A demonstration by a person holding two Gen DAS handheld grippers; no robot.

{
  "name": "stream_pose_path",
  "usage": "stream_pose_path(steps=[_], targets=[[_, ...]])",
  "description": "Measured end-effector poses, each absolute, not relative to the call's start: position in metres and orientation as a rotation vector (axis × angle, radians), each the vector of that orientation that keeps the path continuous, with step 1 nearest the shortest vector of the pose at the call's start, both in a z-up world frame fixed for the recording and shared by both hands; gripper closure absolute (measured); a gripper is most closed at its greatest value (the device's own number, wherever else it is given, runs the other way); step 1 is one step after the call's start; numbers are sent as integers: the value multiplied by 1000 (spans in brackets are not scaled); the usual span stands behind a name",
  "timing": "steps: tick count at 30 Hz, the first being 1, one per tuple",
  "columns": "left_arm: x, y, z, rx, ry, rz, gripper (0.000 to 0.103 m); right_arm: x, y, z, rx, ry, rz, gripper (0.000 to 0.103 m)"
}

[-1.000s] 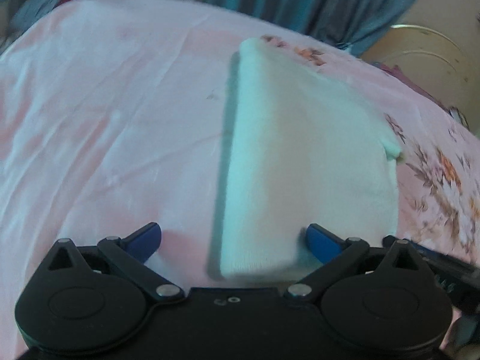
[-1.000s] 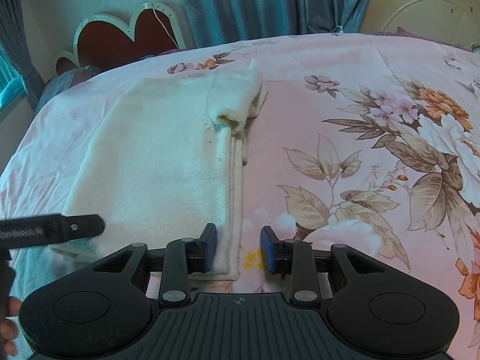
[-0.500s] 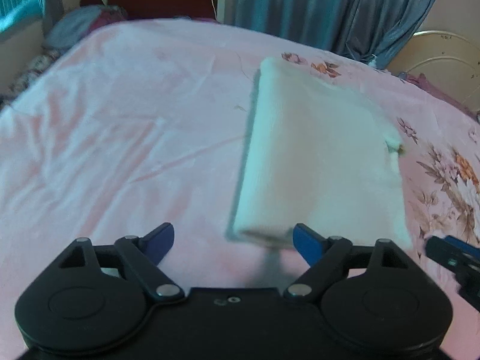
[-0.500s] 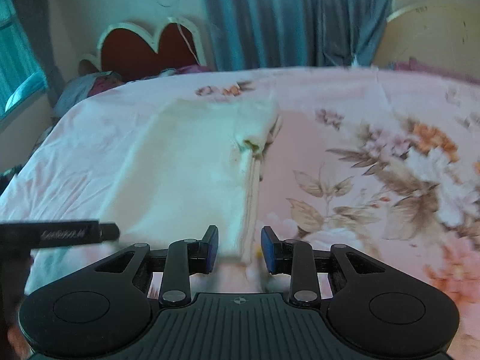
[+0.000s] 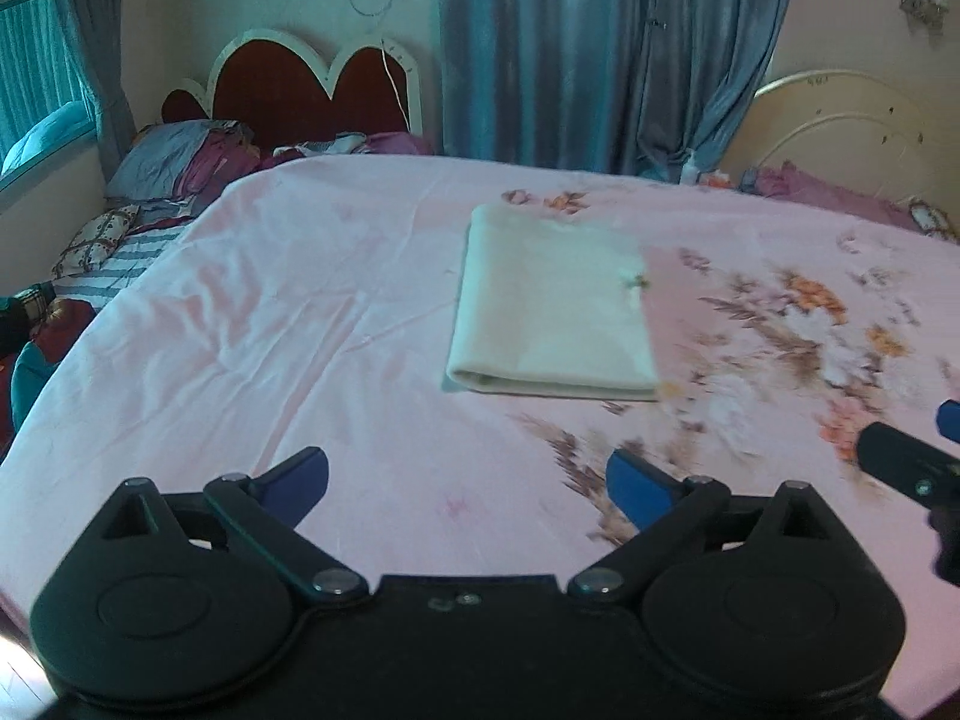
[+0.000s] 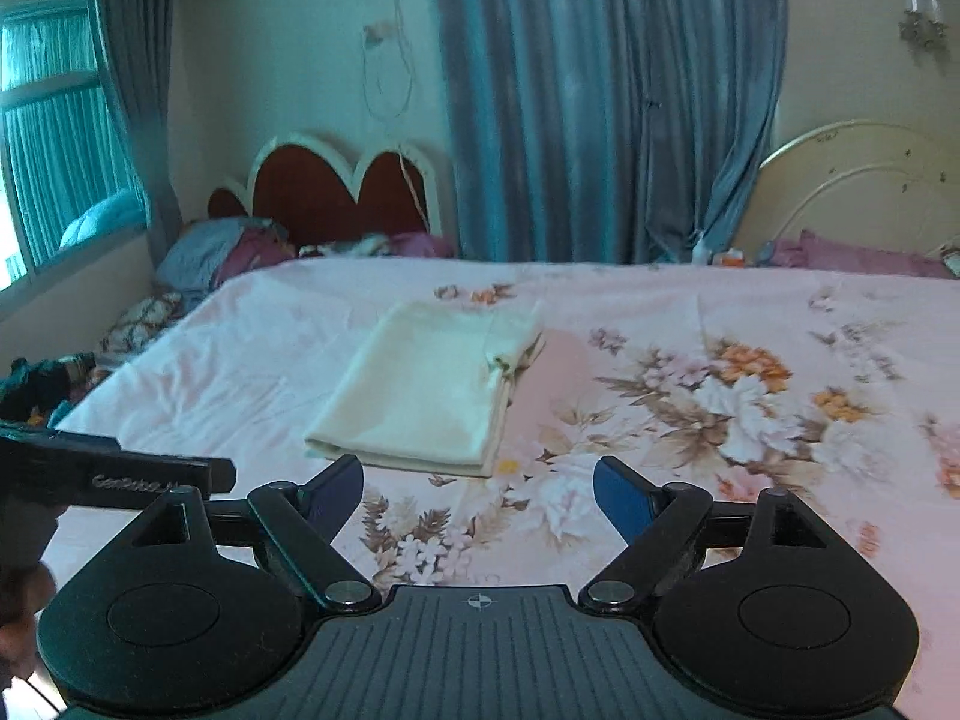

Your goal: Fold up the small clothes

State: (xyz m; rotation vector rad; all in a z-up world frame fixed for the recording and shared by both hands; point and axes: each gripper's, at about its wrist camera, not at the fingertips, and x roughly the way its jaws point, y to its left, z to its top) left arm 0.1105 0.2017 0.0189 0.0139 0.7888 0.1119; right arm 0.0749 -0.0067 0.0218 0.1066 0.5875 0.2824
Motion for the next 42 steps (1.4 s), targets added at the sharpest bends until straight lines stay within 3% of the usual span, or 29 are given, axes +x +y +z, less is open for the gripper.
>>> stream_pose_path(steps=[14, 42], targets=[[35, 183, 66, 20, 694, 106, 1, 12, -18, 62, 153, 499, 275, 16], [29, 188, 66, 25, 702, 142, 1, 9, -15, 67, 155, 485, 280, 16]])
